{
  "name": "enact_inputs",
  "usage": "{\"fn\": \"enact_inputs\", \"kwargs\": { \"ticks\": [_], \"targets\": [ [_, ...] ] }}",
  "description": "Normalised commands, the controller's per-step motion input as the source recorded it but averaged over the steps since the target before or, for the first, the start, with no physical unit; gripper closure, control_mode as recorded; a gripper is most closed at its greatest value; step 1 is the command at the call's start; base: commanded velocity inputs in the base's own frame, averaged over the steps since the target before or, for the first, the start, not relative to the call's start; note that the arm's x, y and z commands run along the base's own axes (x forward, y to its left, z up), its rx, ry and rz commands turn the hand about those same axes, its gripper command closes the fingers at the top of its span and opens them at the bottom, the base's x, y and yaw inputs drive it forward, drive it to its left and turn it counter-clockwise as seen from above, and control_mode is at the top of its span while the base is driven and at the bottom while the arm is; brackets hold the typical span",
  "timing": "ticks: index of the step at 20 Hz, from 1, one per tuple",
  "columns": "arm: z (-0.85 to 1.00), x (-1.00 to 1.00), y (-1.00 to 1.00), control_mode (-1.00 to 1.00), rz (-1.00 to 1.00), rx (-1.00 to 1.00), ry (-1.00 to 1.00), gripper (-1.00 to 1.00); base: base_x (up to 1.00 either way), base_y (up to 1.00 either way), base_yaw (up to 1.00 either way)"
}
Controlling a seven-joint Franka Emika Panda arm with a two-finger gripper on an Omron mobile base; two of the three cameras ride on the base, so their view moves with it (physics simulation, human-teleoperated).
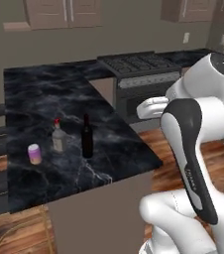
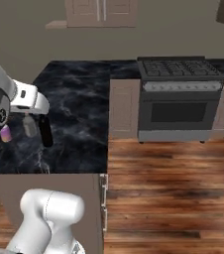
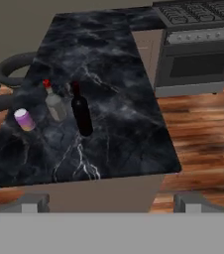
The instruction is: Move the drinks to the dining counter.
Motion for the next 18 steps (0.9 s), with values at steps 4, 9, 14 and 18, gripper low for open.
{"fn": "enact_inputs", "kwargs": {
  "ticks": [4, 9, 14, 18],
  "targets": [
    [0.0, 0.0, 0.0, 1.0, 0.0, 0.0, 0.0, -1.0, -0.75, -0.8, -0.56],
    [0.0, 0.0, 0.0, 1.0, 0.0, 0.0, 0.0, -1.0, -0.02, -0.42, -0.9],
    [0.0, 0.0, 0.0, 1.0, 0.0, 0.0, 0.0, -1.0, 0.0, -0.01, -1.0],
    [0.0, 0.0, 0.0, 1.0, 0.0, 0.0, 0.0, -1.0, 0.0, 0.0, -1.0]
  ]
}}
